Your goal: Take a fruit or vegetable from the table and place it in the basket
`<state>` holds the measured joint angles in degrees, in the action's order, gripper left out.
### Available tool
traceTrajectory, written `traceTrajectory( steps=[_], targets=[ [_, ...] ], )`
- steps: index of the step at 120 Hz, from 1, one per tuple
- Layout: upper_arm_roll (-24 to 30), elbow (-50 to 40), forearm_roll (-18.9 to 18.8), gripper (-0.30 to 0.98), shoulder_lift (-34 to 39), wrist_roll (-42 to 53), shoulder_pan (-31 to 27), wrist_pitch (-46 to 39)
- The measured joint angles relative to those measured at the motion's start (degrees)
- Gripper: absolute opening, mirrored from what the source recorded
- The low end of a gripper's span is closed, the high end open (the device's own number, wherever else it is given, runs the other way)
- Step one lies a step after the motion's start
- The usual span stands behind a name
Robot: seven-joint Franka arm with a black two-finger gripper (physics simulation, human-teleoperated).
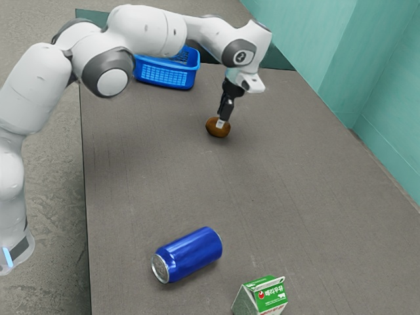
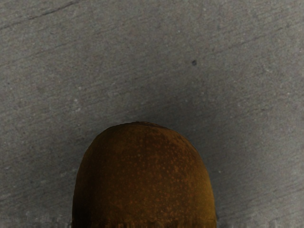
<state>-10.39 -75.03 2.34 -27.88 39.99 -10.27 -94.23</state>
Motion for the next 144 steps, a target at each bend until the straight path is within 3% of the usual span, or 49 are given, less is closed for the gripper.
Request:
traceTrajectory(
  steps=[14, 58, 83, 103, 144],
  targets=[
    [-0.1, -3.0, -0.1, 0.69, 1.9, 1.2, 0.0, -1.2],
    [0.0, -3.2, 0.0, 0.68, -1.6, 3.4, 0.0, -3.8],
    [0.0, -3.2, -0.3, 0.34, -1.6, 3.8, 0.0, -4.3],
    [0.2, -2.4, -0.9, 0.27, -0.8, 3.6, 0.0, -5.0],
    [0.2, 5.7, -3.1, 0.27, 1.5, 3.4, 0.0, -2.5]
  ],
)
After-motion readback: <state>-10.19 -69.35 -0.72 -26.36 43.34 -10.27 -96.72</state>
